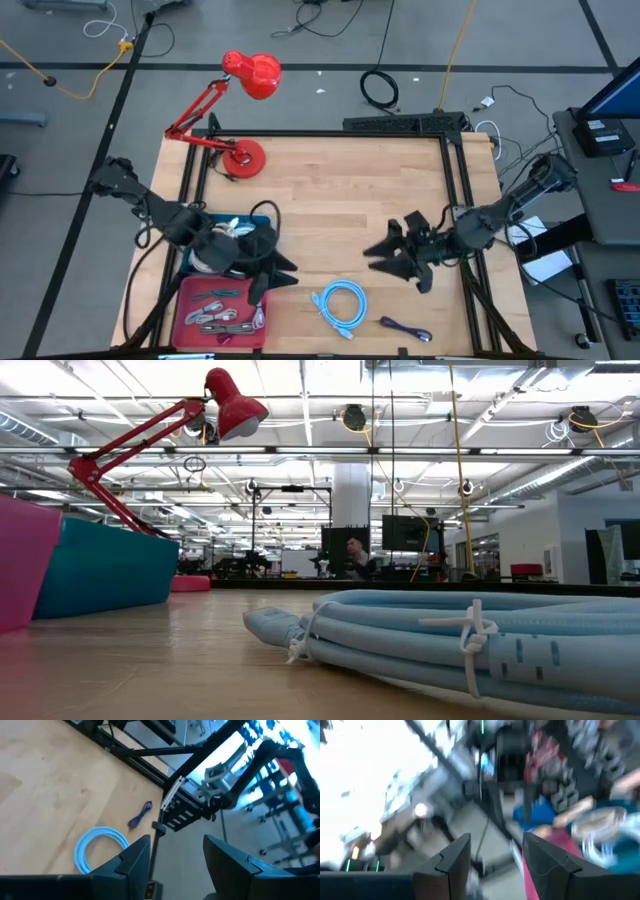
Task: Pick & Place USB Port
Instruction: Put the blue HDMI cable into the blue bin
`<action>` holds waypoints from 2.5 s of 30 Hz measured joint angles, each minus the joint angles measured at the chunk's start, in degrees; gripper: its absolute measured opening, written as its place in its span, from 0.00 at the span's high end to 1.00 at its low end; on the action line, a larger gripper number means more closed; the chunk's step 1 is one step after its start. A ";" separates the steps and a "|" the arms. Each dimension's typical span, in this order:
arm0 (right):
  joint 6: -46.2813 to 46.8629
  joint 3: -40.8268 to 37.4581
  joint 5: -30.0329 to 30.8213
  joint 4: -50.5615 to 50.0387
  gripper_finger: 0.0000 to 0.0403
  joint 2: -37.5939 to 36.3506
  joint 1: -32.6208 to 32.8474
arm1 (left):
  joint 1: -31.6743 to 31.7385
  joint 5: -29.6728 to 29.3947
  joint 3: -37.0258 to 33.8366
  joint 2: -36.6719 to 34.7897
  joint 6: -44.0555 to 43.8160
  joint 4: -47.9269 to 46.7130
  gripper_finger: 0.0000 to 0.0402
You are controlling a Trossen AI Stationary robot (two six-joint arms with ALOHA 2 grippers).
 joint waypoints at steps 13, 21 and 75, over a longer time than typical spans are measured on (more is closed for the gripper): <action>-14.14 5.85 -1.27 27.79 0.58 10.28 -6.55 | 4.67 6.02 -0.02 0.00 9.56 -10.44 0.54; -8.35 23.32 -2.41 -26.71 0.58 14.76 -7.47 | 4.13 6.82 -0.07 0.00 8.00 -17.36 0.54; 19.40 20.06 -21.56 -54.65 0.39 46.46 -6.65 | -2.95 -5.37 -0.07 0.26 2.45 -18.89 0.54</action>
